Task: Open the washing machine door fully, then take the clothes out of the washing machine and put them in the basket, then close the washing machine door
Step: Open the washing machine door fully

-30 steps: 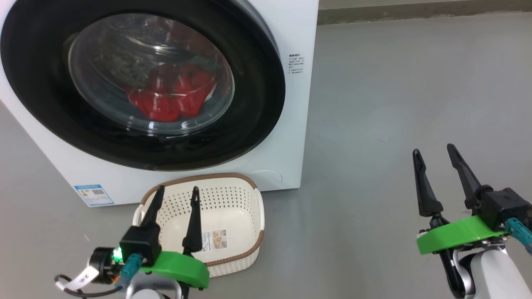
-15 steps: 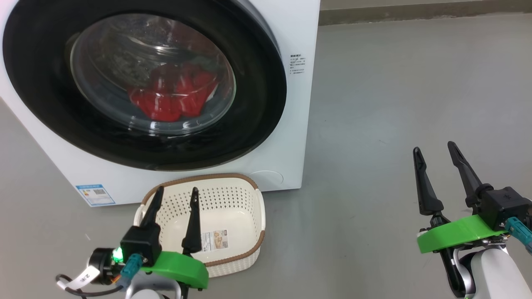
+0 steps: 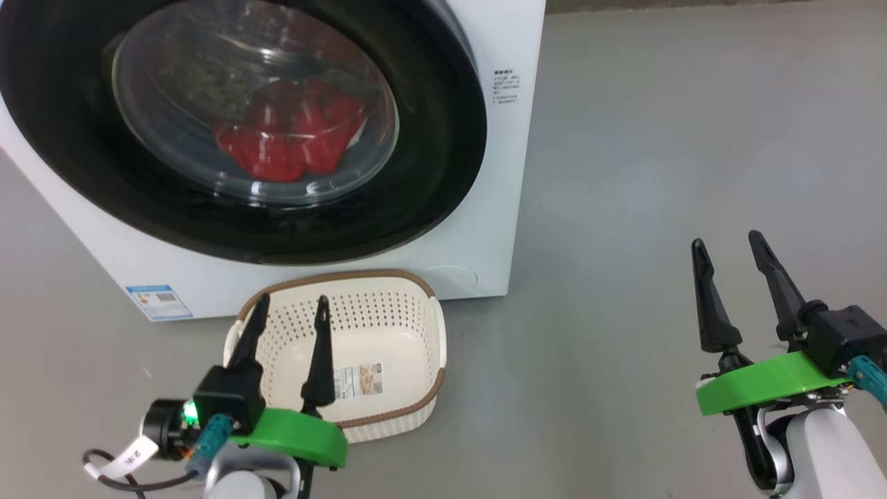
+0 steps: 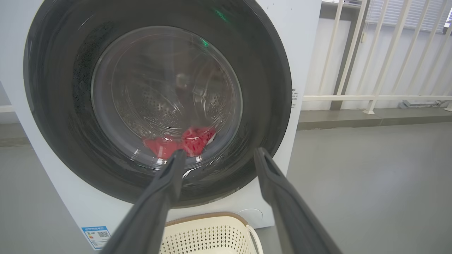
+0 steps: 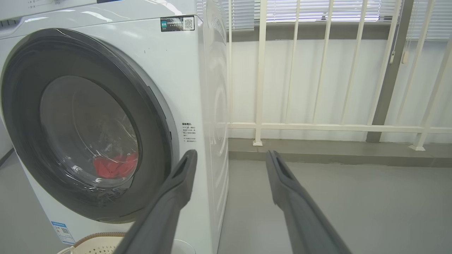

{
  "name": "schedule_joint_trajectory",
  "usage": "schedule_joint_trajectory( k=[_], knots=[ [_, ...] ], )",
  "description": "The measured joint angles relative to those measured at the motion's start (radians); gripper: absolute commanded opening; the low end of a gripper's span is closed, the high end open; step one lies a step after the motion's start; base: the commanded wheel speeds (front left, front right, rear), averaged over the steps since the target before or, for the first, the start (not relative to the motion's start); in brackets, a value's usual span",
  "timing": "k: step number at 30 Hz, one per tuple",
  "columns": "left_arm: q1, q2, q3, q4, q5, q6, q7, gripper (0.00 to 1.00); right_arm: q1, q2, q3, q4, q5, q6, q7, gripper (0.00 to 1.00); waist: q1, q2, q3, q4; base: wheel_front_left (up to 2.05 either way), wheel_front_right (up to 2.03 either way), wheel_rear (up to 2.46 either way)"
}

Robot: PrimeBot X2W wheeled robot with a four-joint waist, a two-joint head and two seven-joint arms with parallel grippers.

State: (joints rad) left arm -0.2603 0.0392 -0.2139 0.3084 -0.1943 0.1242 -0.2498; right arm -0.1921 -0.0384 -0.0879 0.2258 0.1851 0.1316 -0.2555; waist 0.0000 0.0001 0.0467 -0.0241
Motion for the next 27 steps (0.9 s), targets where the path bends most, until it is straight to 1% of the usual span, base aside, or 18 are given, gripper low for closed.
schedule_joint_trajectory(
  k=[1,2,3,7,10,16,17,22,27],
  knots=[
    [-0.006,0.000,0.000,-0.004,0.000,0.000,0.000,1.00,-0.003,0.000,0.000,0.000,0.003,0.000,0.000,1.00,0.0000,0.0000,0.005,0.002,0.00,0.00,0.00],
    [-0.013,0.000,-0.001,-0.017,0.000,0.000,0.000,1.00,-0.011,0.000,0.001,0.002,0.011,0.000,0.000,0.84,0.0000,0.0000,0.016,0.005,0.00,0.00,0.00],
    [-0.013,0.000,-0.003,-0.021,0.000,0.000,0.000,1.00,-0.018,0.000,0.001,0.004,0.014,0.000,0.000,0.00,0.0000,0.0000,0.022,0.007,0.00,0.00,0.00],
    [-0.017,0.000,-0.009,-0.043,0.000,0.000,0.000,1.00,-0.048,-0.001,0.002,0.021,0.058,0.000,0.000,0.00,0.0000,0.0000,0.046,0.014,0.00,0.00,0.00],
    [-0.031,0.000,-0.014,-0.059,0.000,0.000,0.000,1.00,-0.082,-0.002,0.004,0.044,0.124,0.000,0.000,0.00,0.0000,0.0000,0.065,0.021,0.00,0.00,0.00],
    [-0.036,0.000,-0.025,-0.085,0.000,0.000,-0.001,1.00,-0.164,-0.008,0.043,0.128,0.382,0.000,0.000,0.00,0.0000,0.0000,0.106,0.037,0.00,0.00,0.00],
    [-0.036,0.000,-0.025,-0.085,0.000,0.000,-0.001,1.00,-0.164,-0.008,0.043,0.128,0.382,0.000,0.000,0.00,0.0000,0.0000,0.106,0.037,0.00,0.00,0.00],
    [-0.052,0.000,-0.039,-0.111,0.000,-0.001,-0.004,1.00,-0.252,-0.013,0.071,0.164,0.533,0.000,0.002,0.00,0.0000,0.0000,0.141,0.049,0.00,0.00,0.00],
    [-0.076,0.000,-0.050,-0.131,0.000,-0.001,-0.004,1.00,-0.336,-0.016,0.073,0.167,0.703,0.000,0.079,0.00,0.0000,0.0000,0.182,0.062,0.00,0.00,0.00]
  ],
)
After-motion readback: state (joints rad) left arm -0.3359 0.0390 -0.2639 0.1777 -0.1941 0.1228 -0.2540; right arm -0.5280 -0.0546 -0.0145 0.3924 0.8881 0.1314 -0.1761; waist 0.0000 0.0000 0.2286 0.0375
